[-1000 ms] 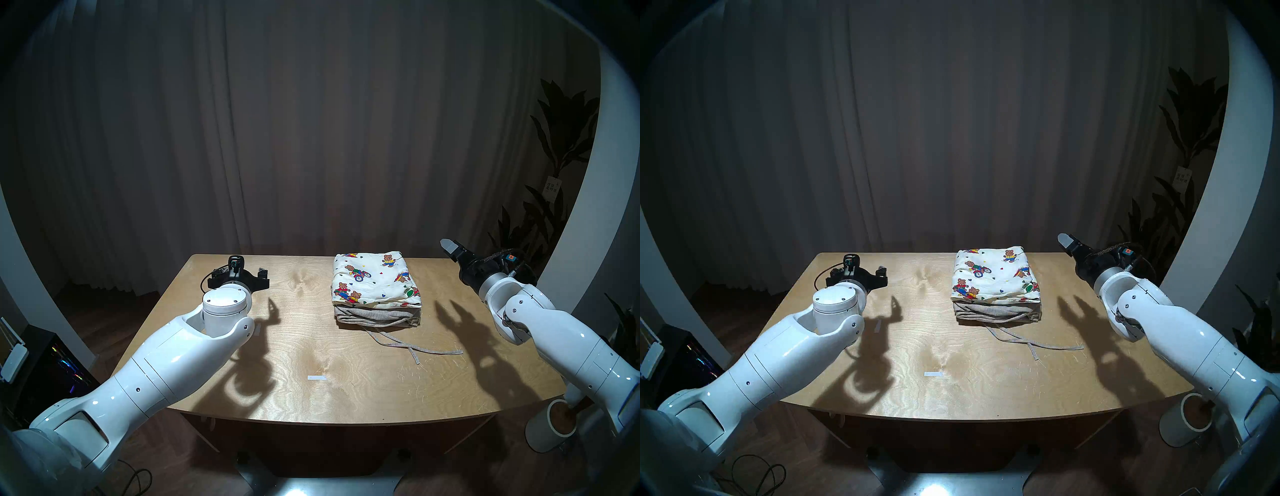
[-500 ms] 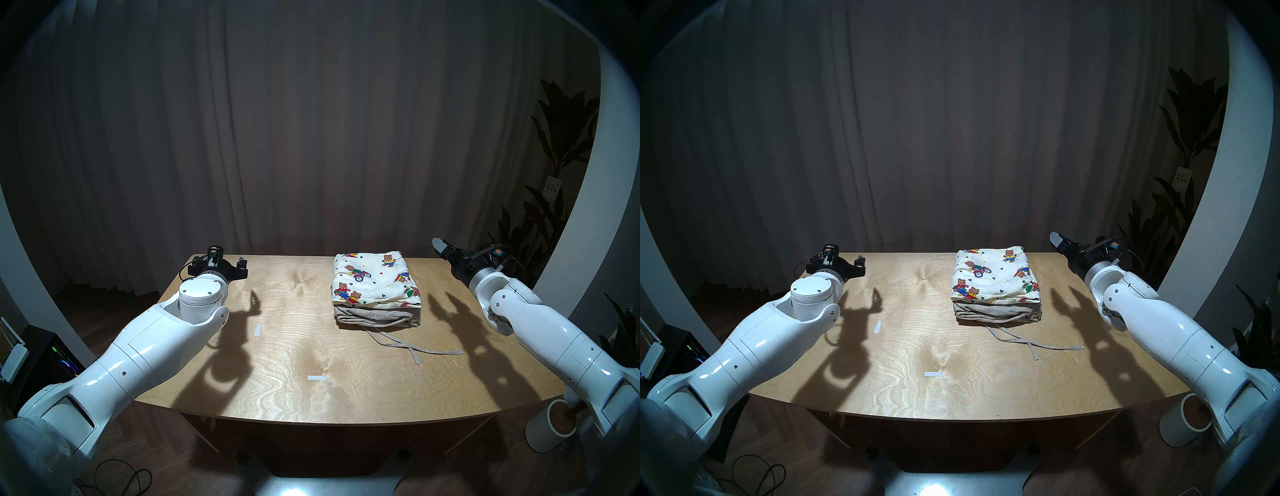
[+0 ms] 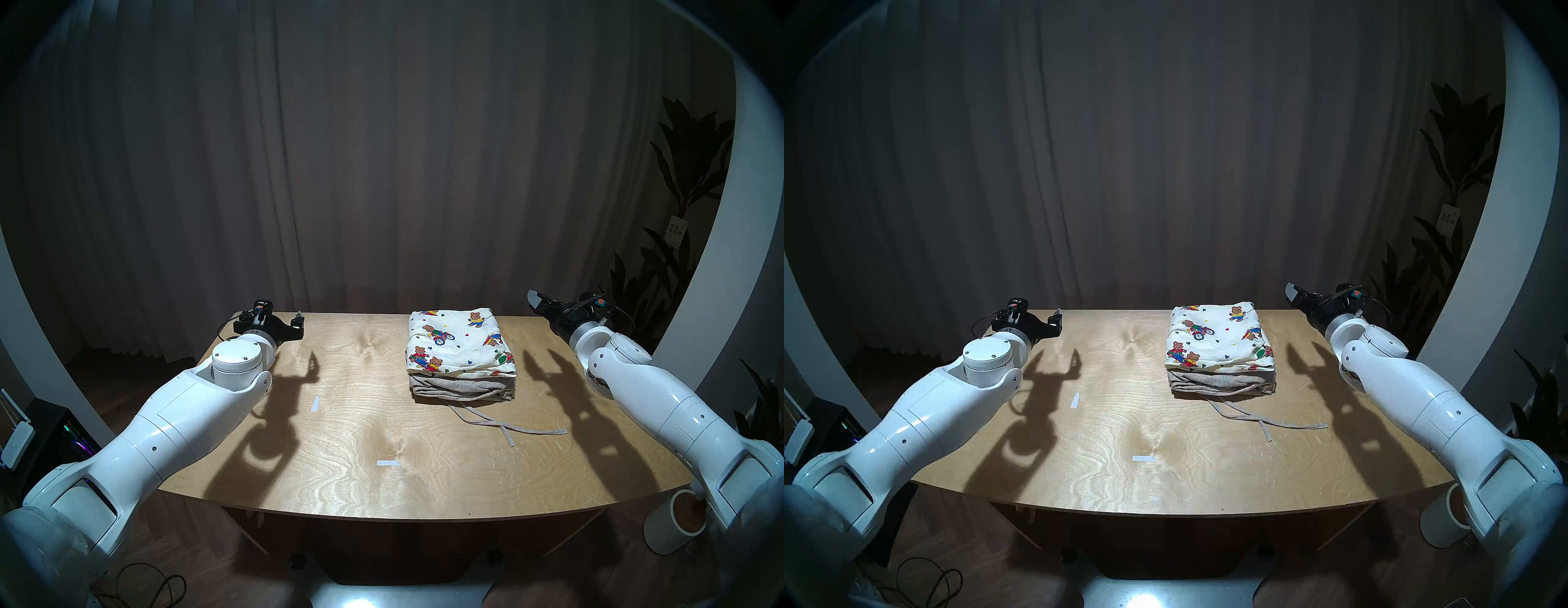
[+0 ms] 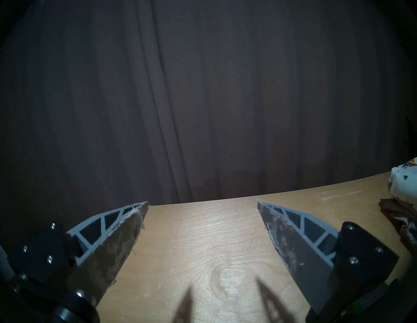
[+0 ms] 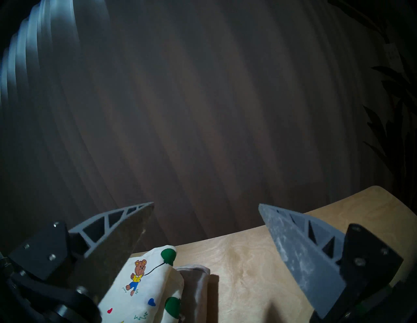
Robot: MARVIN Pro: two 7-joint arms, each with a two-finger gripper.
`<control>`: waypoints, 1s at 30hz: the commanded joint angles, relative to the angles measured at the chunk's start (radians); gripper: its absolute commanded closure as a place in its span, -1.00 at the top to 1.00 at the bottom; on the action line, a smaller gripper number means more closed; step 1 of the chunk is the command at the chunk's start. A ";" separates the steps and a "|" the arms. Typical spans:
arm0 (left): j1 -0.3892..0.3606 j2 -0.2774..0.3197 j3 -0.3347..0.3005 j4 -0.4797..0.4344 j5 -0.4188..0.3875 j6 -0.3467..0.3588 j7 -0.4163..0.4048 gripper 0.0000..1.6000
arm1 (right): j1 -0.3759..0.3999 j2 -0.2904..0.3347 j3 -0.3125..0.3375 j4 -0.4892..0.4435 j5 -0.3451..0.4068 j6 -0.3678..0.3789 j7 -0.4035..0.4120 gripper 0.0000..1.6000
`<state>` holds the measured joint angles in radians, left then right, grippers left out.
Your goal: Fold pants twice and stack them
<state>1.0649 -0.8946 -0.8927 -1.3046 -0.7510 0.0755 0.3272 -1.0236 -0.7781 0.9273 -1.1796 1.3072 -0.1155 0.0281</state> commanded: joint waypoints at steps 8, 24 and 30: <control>-0.067 -0.028 -0.051 0.103 -0.034 -0.174 -0.191 1.00 | 0.161 -0.098 -0.055 0.192 -0.124 -0.039 0.098 1.00; -0.104 -0.097 -0.064 0.277 -0.054 -0.333 -0.330 1.00 | 0.200 -0.176 -0.039 0.375 -0.116 -0.121 0.262 1.00; -0.113 -0.101 -0.066 0.304 -0.065 -0.350 -0.377 1.00 | 0.194 -0.182 -0.034 0.399 -0.107 -0.127 0.299 1.00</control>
<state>1.0044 -0.9813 -0.9454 -1.0095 -0.8121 -0.2336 -0.0024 -0.8558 -0.9416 0.8776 -0.7903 1.1875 -0.2135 0.2807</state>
